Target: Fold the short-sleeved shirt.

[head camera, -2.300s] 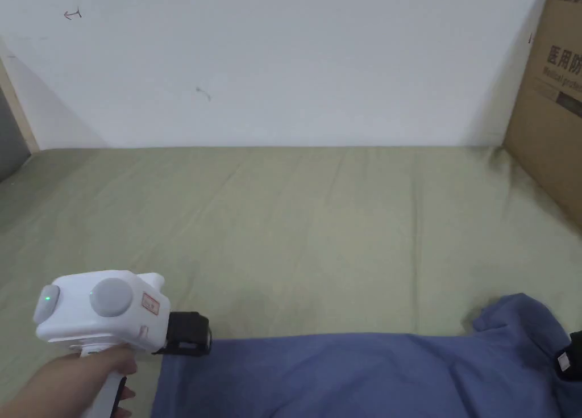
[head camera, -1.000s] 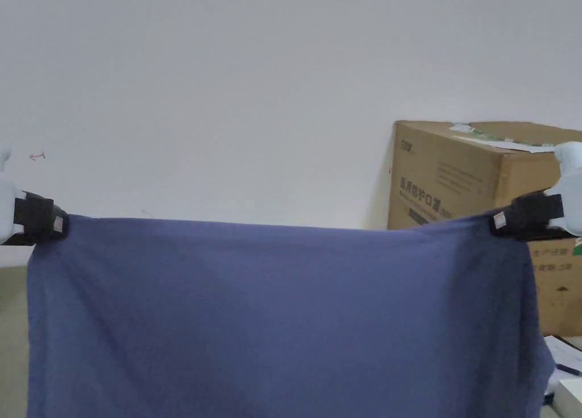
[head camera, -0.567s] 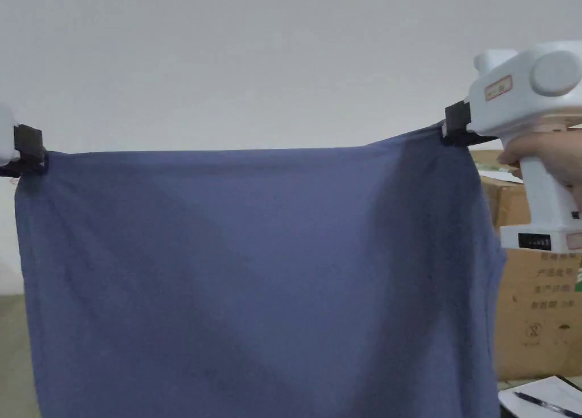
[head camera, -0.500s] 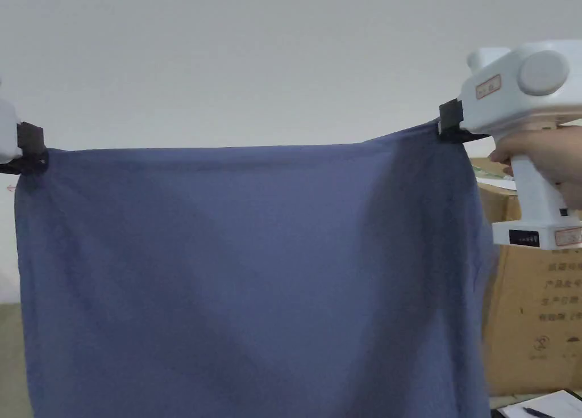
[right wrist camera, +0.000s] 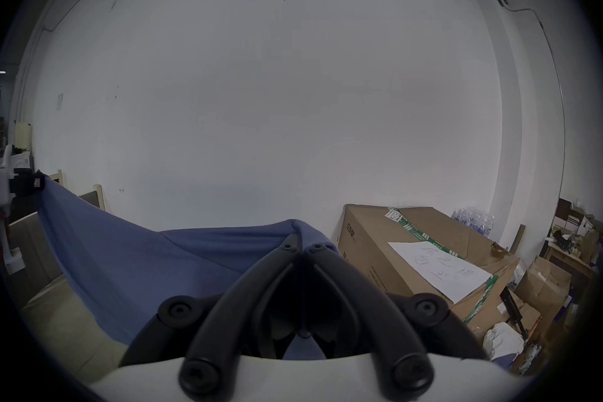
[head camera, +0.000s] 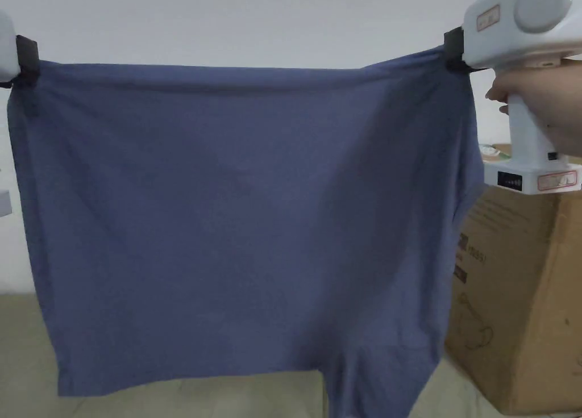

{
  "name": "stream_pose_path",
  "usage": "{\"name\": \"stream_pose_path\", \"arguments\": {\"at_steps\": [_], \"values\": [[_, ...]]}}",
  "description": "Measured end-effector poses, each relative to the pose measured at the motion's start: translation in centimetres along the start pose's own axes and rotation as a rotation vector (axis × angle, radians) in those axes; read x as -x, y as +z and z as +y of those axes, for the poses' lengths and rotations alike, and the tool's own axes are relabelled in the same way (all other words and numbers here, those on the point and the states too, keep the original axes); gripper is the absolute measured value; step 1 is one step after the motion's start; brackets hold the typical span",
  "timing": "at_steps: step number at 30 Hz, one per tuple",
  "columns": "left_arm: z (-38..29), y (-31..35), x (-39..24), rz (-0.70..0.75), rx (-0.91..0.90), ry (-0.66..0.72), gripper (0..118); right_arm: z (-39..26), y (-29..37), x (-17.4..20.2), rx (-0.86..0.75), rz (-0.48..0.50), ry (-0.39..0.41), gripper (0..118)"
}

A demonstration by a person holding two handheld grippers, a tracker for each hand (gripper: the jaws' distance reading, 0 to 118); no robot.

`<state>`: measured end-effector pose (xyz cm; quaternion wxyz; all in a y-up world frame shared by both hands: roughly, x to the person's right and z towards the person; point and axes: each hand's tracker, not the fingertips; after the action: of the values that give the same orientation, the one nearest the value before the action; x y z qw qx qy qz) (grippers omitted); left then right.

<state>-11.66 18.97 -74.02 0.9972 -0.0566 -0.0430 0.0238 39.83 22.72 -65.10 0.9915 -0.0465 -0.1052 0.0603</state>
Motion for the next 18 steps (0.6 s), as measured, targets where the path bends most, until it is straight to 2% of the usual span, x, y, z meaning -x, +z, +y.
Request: {"name": "stream_pose_path", "arguments": {"at_steps": [4,7,11,14,18], "values": [[-4.0,1.9,-0.3,-0.018,0.011,-0.020,0,-4.6,2.2,-0.1,0.016,0.005,0.003,0],[-8.9,4.3,-0.5,-0.034,0.016,0.013,0,-9.7,5.4,-0.6,0.030,0.019,-0.001,0],[-16.7,8.3,-0.5,-0.095,0.157,0.041,0,-18.3,10.5,-0.9,0.164,0.118,-0.017,0],[-23.3,11.9,-0.2,-0.136,0.249,0.061,0,-26.3,14.8,-0.8,0.253,0.127,0.027,0],[-32.2,17.1,0.4,-0.168,0.380,0.046,0,-36.9,20.4,-0.8,0.407,0.151,0.032,0]]}}
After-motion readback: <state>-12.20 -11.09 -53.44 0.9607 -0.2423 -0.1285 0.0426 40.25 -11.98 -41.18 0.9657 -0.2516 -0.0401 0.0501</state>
